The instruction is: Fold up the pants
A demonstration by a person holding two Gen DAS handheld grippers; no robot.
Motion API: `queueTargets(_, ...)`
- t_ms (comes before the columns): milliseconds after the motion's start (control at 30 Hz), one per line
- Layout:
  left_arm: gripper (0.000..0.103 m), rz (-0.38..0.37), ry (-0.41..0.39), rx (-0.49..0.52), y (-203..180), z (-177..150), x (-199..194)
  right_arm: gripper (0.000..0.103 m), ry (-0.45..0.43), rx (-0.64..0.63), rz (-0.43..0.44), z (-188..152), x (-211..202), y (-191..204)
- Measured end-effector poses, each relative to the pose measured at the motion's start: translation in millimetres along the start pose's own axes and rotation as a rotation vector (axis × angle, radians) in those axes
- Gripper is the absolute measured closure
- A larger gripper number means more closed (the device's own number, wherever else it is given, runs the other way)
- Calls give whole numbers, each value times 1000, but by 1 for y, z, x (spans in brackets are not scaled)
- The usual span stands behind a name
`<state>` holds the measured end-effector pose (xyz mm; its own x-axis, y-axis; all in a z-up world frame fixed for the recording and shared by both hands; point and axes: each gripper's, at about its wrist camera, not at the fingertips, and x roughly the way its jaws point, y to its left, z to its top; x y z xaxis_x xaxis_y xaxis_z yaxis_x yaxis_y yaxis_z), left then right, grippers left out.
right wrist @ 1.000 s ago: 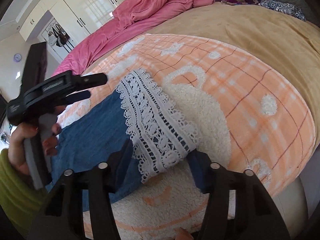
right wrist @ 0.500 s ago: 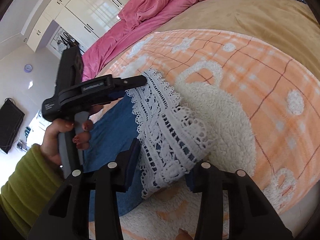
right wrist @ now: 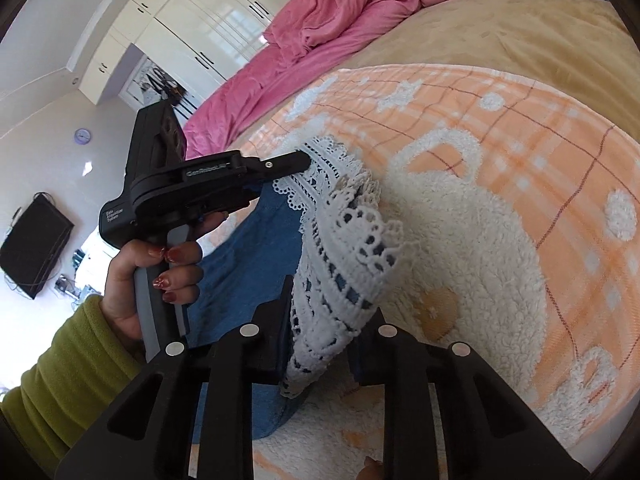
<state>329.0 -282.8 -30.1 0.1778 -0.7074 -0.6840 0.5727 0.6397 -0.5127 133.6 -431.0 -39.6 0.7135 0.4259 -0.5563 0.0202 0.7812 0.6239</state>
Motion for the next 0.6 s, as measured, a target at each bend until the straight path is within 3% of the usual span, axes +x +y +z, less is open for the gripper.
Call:
queueTargets(200,94,-55,-115,-49,10,-7,-55,82,-57,-97,79,-5,-12,21)
queueTargets(400,94,-85,-224,-118,35,-34,-120,82,-89,-375,125,-28,-13,98)
queueTargets(500,94,-48,-250,-175,56,-57,-145,82,-41,-529,142,-49,5,143)
queueTargets(600,94,43,-233,-271,77,-79,-163,82,45,-601,155,-69,32,166)
